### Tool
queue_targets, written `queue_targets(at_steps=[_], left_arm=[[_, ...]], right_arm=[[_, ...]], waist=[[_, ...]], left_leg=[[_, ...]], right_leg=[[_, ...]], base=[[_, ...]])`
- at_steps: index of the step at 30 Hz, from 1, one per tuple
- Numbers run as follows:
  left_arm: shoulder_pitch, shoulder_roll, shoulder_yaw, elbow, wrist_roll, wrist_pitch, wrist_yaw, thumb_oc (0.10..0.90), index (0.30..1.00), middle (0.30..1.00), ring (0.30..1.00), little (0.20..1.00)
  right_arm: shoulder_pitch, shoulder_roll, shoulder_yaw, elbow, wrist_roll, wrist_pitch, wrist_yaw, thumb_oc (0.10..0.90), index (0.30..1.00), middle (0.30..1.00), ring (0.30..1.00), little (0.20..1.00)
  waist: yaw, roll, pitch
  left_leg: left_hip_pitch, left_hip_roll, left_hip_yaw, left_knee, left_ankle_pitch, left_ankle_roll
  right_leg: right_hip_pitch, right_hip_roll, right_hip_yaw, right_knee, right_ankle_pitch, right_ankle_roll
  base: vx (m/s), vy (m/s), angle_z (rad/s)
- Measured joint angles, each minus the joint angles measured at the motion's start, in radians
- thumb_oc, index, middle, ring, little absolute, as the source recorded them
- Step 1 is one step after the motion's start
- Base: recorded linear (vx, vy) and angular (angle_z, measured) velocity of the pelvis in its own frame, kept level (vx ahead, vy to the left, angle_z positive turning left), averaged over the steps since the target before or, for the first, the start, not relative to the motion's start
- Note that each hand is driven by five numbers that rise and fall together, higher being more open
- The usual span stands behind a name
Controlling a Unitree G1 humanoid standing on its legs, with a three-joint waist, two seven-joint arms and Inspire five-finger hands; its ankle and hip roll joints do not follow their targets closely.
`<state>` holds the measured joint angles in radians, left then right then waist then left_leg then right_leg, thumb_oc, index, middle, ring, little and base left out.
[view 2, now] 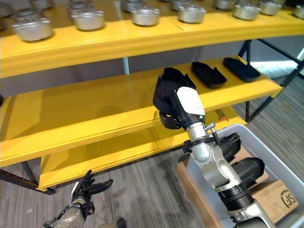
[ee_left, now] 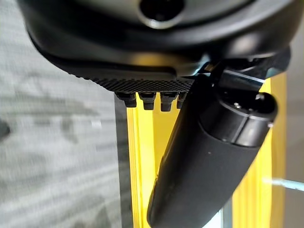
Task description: Move parts from the plastic box to the shelf.
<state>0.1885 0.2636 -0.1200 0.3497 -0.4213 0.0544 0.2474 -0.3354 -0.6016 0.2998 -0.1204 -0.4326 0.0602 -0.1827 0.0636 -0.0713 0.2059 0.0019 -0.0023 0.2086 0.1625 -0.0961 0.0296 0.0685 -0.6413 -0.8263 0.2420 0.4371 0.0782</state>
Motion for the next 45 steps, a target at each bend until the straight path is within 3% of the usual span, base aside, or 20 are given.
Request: queue_targets(at_steps=[1, 2, 3, 4, 5, 7, 9, 13, 15, 16, 17, 20, 24, 28, 34, 37, 42, 45], left_arm=[[-0.003, 0.006, 0.000, 0.000, 0.004, 0.005, 0.002, 0.900, 1.000, 1.000, 1.000, 1.000], [-0.009, 0.021, -0.001, 0.000, 0.004, 0.005, 0.003, 0.900, 1.000, 1.000, 1.000, 1.000], [-0.013, 0.038, -0.002, 0.000, 0.004, 0.007, 0.002, 0.900, 1.000, 1.000, 1.000, 1.000], [-0.026, 0.046, 0.000, 0.006, 0.005, 0.010, 0.003, 0.900, 1.000, 1.000, 1.000, 1.000], [-0.031, 0.048, 0.002, 0.007, 0.006, 0.012, 0.004, 0.900, 1.000, 1.000, 1.000, 1.000], [-0.044, 0.044, 0.002, 0.007, 0.006, 0.013, 0.003, 0.900, 1.000, 1.000, 1.000, 1.000], [-0.054, 0.036, -0.001, 0.007, 0.006, 0.012, 0.002, 0.900, 1.000, 1.000, 1.000, 1.000], [-0.055, 0.032, -0.003, 0.005, 0.006, 0.011, 0.002, 0.900, 1.000, 1.000, 1.000, 1.000], [-0.056, 0.033, -0.002, 0.005, 0.006, 0.011, 0.002, 0.900, 1.000, 1.000, 1.000, 1.000], [-0.048, 0.033, 0.018, 0.005, 0.005, 0.011, 0.003, 0.900, 1.000, 1.000, 1.000, 1.000], [-0.046, 0.031, 0.027, 0.005, 0.005, 0.011, 0.003, 0.900, 1.000, 1.000, 1.000, 1.000], [-0.017, -0.012, 0.035, 0.003, 0.003, 0.010, 0.000, 0.900, 1.000, 1.000, 1.000, 1.000], [-0.008, -0.046, 0.031, 0.005, 0.001, 0.010, -0.020, 0.900, 1.000, 1.000, 1.000, 1.000], [-0.010, -0.051, 0.004, 0.004, 0.001, 0.011, -0.027, 0.900, 1.000, 1.000, 1.000, 1.000], [-0.003, -0.045, -0.003, 0.004, 0.001, 0.010, -0.043, 0.900, 1.000, 1.000, 1.000, 1.000], [0.022, -0.022, -0.007, 0.004, 0.001, 0.004, -0.061, 0.900, 1.000, 1.000, 1.000, 1.000], [0.037, 0.001, -0.033, 0.003, -0.006, -0.001, -0.065, 0.900, 1.000, 1.000, 1.000, 1.000], [-0.002, 0.026, -0.081, 0.003, -0.006, -0.016, -0.078, 0.900, 1.000, 1.000, 1.000, 1.000]], right_arm=[[0.012, -0.001, 0.000, -0.001, 0.000, -0.003, 0.002, 0.400, 0.300, 0.300, 0.300, 0.300], [0.014, 0.000, 0.002, 0.000, 0.000, -0.012, 0.005, 0.400, 0.300, 0.300, 0.300, 0.300], [0.014, 0.001, 0.002, -0.001, 0.000, -0.024, 0.009, 0.400, 0.300, 0.300, 0.300, 0.300], [0.018, -0.005, -0.004, -0.003, -0.002, -0.041, 0.010, 0.400, 0.300, 0.300, 0.300, 0.300], [0.032, -0.009, -0.007, -0.006, -0.008, -0.040, 0.010, 0.400, 0.300, 0.300, 0.300, 0.300], [0.062, -0.016, -0.021, -0.005, -0.019, -0.032, 0.010, 0.400, 0.300, 0.300, 0.300, 0.300], [0.073, -0.031, -0.023, -0.005, -0.019, -0.026, 0.010, 0.400, 0.300, 0.300, 0.300, 0.300], [0.053, -0.056, -0.023, -0.005, -0.019, -0.024, 0.011, 0.400, 0.300, 0.300, 0.300, 0.300], [0.039, -0.072, -0.019, -0.003, -0.019, -0.024, 0.011, 0.400, 0.300, 0.300, 0.300, 0.300], [0.018, -0.079, -0.015, 0.019, -0.019, -0.023, 0.016, 0.400, 0.300, 0.300, 0.300, 0.300], [0.004, -0.080, -0.015, 0.021, -0.019, -0.019, 0.023, 0.400, 0.300, 0.300, 0.300, 0.300], [-0.048, -0.103, 0.002, 0.035, -0.018, -0.017, 0.035, 0.400, 0.300, 0.300, 0.300, 0.300], [-0.092, -0.164, 0.003, 0.053, -0.018, -0.012, 0.043, 0.400, 0.300, 0.300, 0.300, 0.300], [-0.176, -0.202, 0.045, 0.121, -0.018, -0.011, 0.048, 0.400, 0.300, 0.300, 0.300, 0.300], [-0.279, -0.237, 0.126, 0.177, -0.017, -0.014, 0.056, 0.400, 0.300, 0.300, 0.300, 0.300], [-0.380, -0.239, 0.223, 0.260, -0.018, -0.037, 0.059, 0.400, 0.300, 0.300, 0.300, 0.300], [-0.469, -0.230, 0.291, 0.344, -0.018, -0.037, 0.067, 0.400, 0.300, 0.300, 0.300, 0.300], [-0.645, -0.218, 0.392, 0.482, -0.018, -0.024, 0.070, 0.400, 0.300, 0.300, 0.300, 0.300]], waist=[[-0.006, -0.001, -0.001], [-0.005, 0.001, -0.001], [-0.006, 0.001, -0.001], [-0.015, 0.003, 0.002], [-0.039, 0.011, 0.004], [-0.060, 0.013, 0.005], [-0.065, 0.013, 0.005], [-0.062, 0.014, 0.005], [-0.058, 0.008, 0.004], [-0.053, -0.027, 0.001], [-0.027, -0.036, 0.001], [-0.030, 0.022, -0.005], [-0.036, 0.031, -0.011], [-0.035, 0.042, -0.018], [-0.031, 0.075, -0.038], [-0.010, 0.086, -0.046], [0.026, 0.097, -0.044], [0.036, 0.135, 0.004]], left_leg=[[0.004, -0.004, -0.027, -0.009, 0.009, 0.015], [0.005, 0.003, -0.032, -0.029, 0.027, 0.021], [0.004, 0.005, -0.038, -0.052, 0.049, 0.024], [0.008, 0.002, -0.066, -0.098, 0.083, 0.032], [0.011, 0.001, -0.101, -0.130, 0.102, 0.043], [0.029, -0.007, -0.145, -0.175, 0.129, 0.045], [0.034, -0.017, -0.183, -0.188, 0.138, 0.039], [0.022, -0.018, -0.249, -0.198, 0.148, 0.008], [0.015, -0.018, -0.262, -0.198, 0.158, -0.018], [0.042, -0.019, -0.300, -0.220, 0.165, -0.059], [0.049, -0.010, -0.294, -0.223, 0.160, -0.079], [0.051, 0.083, -0.293, -0.236, 0.170, -0.114], [0.050, 0.160, -0.267, -0.240, 0.176, -0.133], [0.043, 0.194, -0.268, -0.239, 0.176, -0.152], [0.015, 0.189, -0.299, -0.240, 0.181, -0.159], [-0.004, 0.188, -0.302, -0.239, 0.184, -0.163], [-0.072, 0.178, -0.301, -0.235, 0.197, -0.165], [-0.168, 0.156, -0.306, -0.199, 0.208, -0.160]], right_leg=[[-0.043, -0.003, 0.108, 0.072, -0.028, 0.026], [-0.104, 0.043, 0.259, 0.119, -0.131, 0.102], [-0.136, 0.089, 0.348, 0.127, -0.208, 0.137], [-0.187, 0.208, 0.510, 0.130, -0.321, 0.135], [-0.183, 0.285, 0.584, 0.102, -0.391, 0.113], [-0.173, 0.381, 0.641, 0.030, -0.435, 0.089], [-0.158, 0.417, 0.689, -0.049, -0.436, 0.078], [-0.119, 0.346, 0.718, -0.237, -0.348, 0.094], [-0.103, 0.331, 0.711, -0.262, -0.312, 0.102], [-0.002, 0.330, 0.670, -0.316, -0.255, 0.101], [0.009, 0.336, 0.649, -0.327, -0.301, 0.120], [0.015, 0.426, 0.622, -0.327, -0.319, 0.086], [0.018, 0.507, 0.609, -0.327, -0.339, 0.037], [0.015, 0.546, 0.596, -0.328, -0.349, 0.024], [0.007, 0.540, 0.569, -0.328, -0.346, 0.021], [-0.012, 0.537, 0.563, -0.327, -0.348, 0.020], [-0.087, 0.523, 0.563, -0.310, -0.340, 0.020], [-0.198, 0.499, 0.566, -0.236, -0.346, 0.025]], base=[[-0.02, 0.006, 0.68], [-0.07, -0.016, 0.38], [-0.04, -0.036, 0.25], [0.00, -0.049, 0.56], [0.08, -0.064, 0.67], [0.07, -0.102, 0.77], [0.03, -0.150, 0.63], [0.06, -0.193, 0.46], [0.13, -0.230, 0.53], [0.16, -0.232, 0.44], [0.14, -0.226, 0.44], [0.10, -0.231, 0.03], [0.06, -0.175, 0.03], [0.06, -0.181, 0.01], [0.05, -0.089, 0.16], [0.00, -0.045, 0.02], [-0.11, 0.016, -0.01], [-0.19, 0.042, 0.03]])
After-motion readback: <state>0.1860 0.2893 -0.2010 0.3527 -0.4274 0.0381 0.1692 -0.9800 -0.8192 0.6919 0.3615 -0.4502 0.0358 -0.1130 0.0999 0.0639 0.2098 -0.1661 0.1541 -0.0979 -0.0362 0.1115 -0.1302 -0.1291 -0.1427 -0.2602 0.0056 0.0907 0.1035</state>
